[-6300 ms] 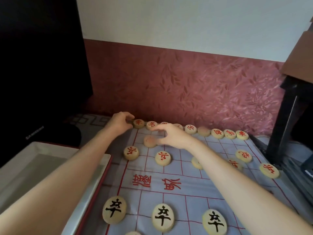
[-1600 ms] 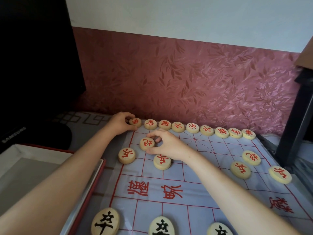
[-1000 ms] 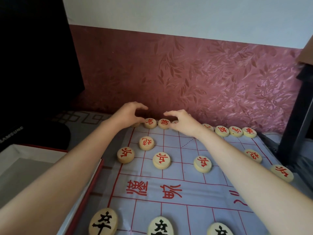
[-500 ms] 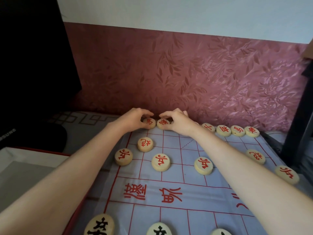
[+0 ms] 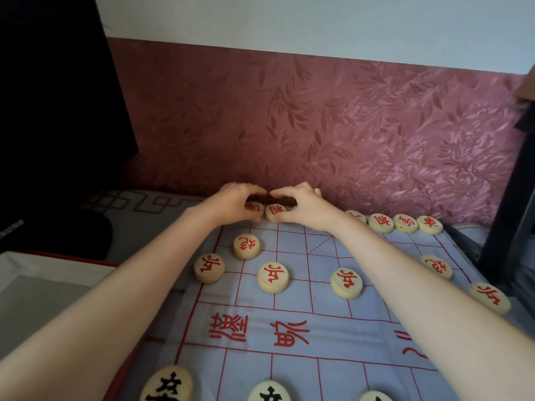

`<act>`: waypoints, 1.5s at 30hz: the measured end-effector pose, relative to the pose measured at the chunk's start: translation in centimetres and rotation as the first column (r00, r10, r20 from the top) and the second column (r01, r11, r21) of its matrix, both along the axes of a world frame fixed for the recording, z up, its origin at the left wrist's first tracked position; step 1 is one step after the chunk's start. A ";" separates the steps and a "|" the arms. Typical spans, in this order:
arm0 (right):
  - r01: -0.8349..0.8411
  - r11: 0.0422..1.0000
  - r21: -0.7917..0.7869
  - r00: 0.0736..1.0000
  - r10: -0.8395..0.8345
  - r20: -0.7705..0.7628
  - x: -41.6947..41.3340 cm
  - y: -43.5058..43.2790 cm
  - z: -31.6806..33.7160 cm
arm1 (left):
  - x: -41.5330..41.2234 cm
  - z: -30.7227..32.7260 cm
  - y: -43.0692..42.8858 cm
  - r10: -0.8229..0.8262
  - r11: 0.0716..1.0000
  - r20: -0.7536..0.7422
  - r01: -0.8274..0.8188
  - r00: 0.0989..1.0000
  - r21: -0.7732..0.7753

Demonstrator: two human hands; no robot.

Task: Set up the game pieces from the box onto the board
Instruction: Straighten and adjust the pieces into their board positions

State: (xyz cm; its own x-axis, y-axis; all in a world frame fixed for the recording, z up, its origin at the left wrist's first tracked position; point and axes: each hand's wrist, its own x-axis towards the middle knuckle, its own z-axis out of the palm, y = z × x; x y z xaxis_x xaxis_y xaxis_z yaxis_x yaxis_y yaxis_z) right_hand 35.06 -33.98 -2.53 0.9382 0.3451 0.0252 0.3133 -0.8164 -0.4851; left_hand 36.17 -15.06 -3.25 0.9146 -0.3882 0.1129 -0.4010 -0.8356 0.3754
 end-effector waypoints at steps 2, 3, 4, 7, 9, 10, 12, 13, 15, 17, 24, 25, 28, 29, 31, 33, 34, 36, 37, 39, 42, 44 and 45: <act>0.004 0.999 -0.032 1.000 -0.004 -0.023 -0.1 -0.2 0.1 | -0.1 0.1 0.4 -0.036 0.999 -0.047 0.036 0.998 -0.011; 0.000 0.999 -0.046 1.000 -0.001 -0.018 0.0 -0.2 -0.1 | 0.0 0.1 0.5 -0.045 0.999 -0.055 0.044 0.997 -0.011; -0.004 0.999 -0.054 1.000 0.004 -0.006 -0.1 -0.1 -0.1 | 0.0 0.1 0.7 -0.048 0.999 -0.058 0.047 0.997 -0.021; -0.001 0.999 -0.042 0.999 0.003 0.032 -0.5 0.1 -0.1 | -0.1 -0.1 0.7 -0.048 0.997 -0.051 0.045 0.998 -0.060; 0.010 0.999 -0.038 0.999 -0.008 0.052 -0.5 0.1 -0.2 | -0.2 -0.1 0.6 -0.028 0.998 -0.016 0.027 0.999 -0.065; 0.013 0.999 -0.038 0.998 -0.010 0.066 -0.5 0.2 -0.2 | -0.2 -0.2 0.4 -0.010 0.999 0.011 0.011 1.000 -0.052; -0.008 0.998 -0.064 0.994 0.015 0.108 -0.4 0.4 -0.4 | -0.2 -0.3 0.2 0.036 0.999 0.068 -0.037 0.997 0.001; -0.023 0.996 -0.087 0.991 0.034 0.129 -0.2 0.5 -0.7 | -0.2 -0.4 0.1 0.062 0.997 0.090 -0.065 0.994 0.027; -0.034 0.992 -0.123 0.989 0.051 0.139 0.2 0.6 -1.1 | -0.3 -0.5 -0.2 0.109 0.991 0.148 -0.120 0.983 0.064; -0.030 0.990 -0.139 0.990 0.049 0.134 0.4 0.7 -1.3 | -0.3 -0.4 -0.6 0.133 0.982 0.206 -0.157 0.969 0.101; -0.004 0.985 -0.170 0.991 0.026 0.130 0.3 0.9 -1.6 | 0.3 -1.2 -0.7 0.194 0.974 0.166 -0.210 0.967 0.081; -0.001 0.986 -0.169 0.992 0.023 0.126 0.3 0.9 -1.6 | 0.2 -1.2 -0.6 0.186 0.977 0.153 -0.199 0.971 0.076; 0.000 0.989 -0.151 0.996 0.014 0.093 -0.2 0.8 -1.1 | -0.1 -0.8 -0.1 0.114 0.993 0.081 -0.116 0.990 0.019; 0.009 0.993 -0.121 0.998 -0.002 0.059 -0.4 0.7 -0.8 | -0.2 -0.6 0.0 0.088 0.996 0.057 -0.088 0.995 -0.005; 0.029 0.998 -0.053 0.999 -0.028 0.018 -0.7 0.5 -0.5 | -0.3 -0.4 0.3 0.042 0.999 0.038 -0.041 0.998 -0.025; 0.030 0.999 -0.039 0.999 -0.028 0.039 -0.5 0.5 -0.5 | -0.3 -0.2 0.5 0.005 0.998 -0.013 -0.006 1.000 -0.063; 0.034 0.999 -0.035 0.999 -0.032 0.044 -0.4 0.5 -0.5 | -0.3 -0.3 0.6 -0.014 0.996 -0.047 0.010 0.999 -0.092; 0.054 0.998 -0.040 0.998 -0.053 0.026 -0.3 0.5 -0.6 | -0.2 -0.3 0.7 -0.037 0.992 -0.073 0.028 0.997 -0.123; 0.054 0.997 -0.054 0.998 -0.052 0.031 -0.3 0.5 -0.7 | -0.2 -0.4 0.7 -0.038 0.992 -0.068 0.029 0.997 -0.126; 0.033 0.997 -0.076 0.998 -0.028 0.059 -0.3 0.5 -0.7 | -0.1 -0.5 0.5 -0.025 0.990 -0.052 0.018 0.998 -0.139; 0.008 0.997 -0.071 0.998 -0.003 0.069 0.1 0.6 -1.0 | -0.1 -0.8 0.3 0.014 0.987 -0.002 -0.014 1.000 -0.162; 0.008 0.996 -0.090 0.997 -0.001 0.071 0.4 0.6 -1.3 | 0.1 -1.0 0.3 0.064 0.986 0.026 -0.059 0.998 -0.155; 0.011 0.995 -0.096 0.997 -0.004 0.072 0.4 0.7 -1.4 | 0.1 -1.1 0.2 0.087 0.987 0.037 -0.081 0.995 -0.138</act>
State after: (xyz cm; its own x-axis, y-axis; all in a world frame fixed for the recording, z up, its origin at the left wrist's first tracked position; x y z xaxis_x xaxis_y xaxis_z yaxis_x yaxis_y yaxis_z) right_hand 35.48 -33.32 -3.91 0.9379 0.3418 0.0595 0.3379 -0.8610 -0.3801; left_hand 36.29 -14.82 -4.31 0.9366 -0.2883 0.1994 -0.3496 -0.8094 0.4718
